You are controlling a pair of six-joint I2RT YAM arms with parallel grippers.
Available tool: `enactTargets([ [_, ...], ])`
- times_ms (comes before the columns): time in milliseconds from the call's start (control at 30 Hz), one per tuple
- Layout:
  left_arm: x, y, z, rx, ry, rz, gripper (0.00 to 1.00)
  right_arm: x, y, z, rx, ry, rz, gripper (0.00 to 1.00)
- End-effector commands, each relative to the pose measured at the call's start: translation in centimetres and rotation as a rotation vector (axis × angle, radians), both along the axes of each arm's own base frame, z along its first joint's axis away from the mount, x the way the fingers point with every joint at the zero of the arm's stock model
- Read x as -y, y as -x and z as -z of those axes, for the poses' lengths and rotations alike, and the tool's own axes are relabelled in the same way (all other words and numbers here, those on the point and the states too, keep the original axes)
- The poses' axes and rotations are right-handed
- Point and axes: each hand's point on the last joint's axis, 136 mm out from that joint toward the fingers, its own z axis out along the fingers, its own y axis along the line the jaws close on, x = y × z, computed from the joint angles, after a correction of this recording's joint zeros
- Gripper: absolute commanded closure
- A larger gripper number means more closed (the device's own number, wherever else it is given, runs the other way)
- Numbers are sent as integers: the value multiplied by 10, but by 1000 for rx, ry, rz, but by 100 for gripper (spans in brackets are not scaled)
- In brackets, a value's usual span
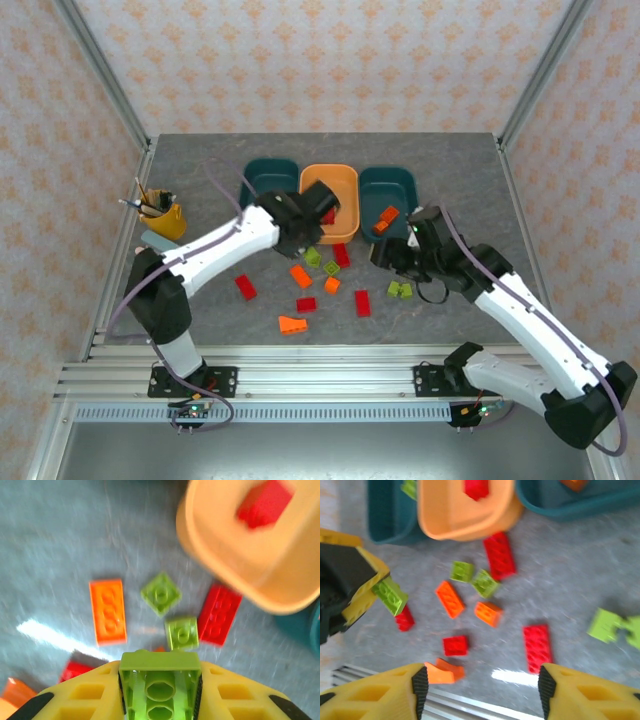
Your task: Sort the legos into containers by color
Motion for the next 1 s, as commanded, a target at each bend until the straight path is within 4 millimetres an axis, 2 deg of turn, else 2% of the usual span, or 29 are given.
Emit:
enactTargets([
  [0,-62,-18,1,-54,-183,47,66,-41,-38,-45,161,-142,-66,34],
  [100,-92,-48,5,-78,-216,43,66,-60,-66,-55,188,-189,-48,28],
  [200,-110,-76,13,-96,-225,37,66,-76,-95,-57,195,-191,-25,22],
  [233,-116,-86,25,-121,-237,34,66,-79,-102,-55,184,-181,-19,21],
  [400,-127,-119,54,-175,-252,29,66,-90,-122,-41,126,-141,0,20],
  [567,-130,-135,84,-222,-274,39,65,-92,-126,-28,95,-129,7,20],
  [733,-130,-137,102,-263,-285,50,60,-87,-121,-12,56,-95,24,20],
  [867,-129,-135,99,-258,-274,44,48,-76,-116,0,33,-41,40,20],
  [967,-126,-137,85,-227,-255,42,42,-66,-110,5,27,3,49,21],
])
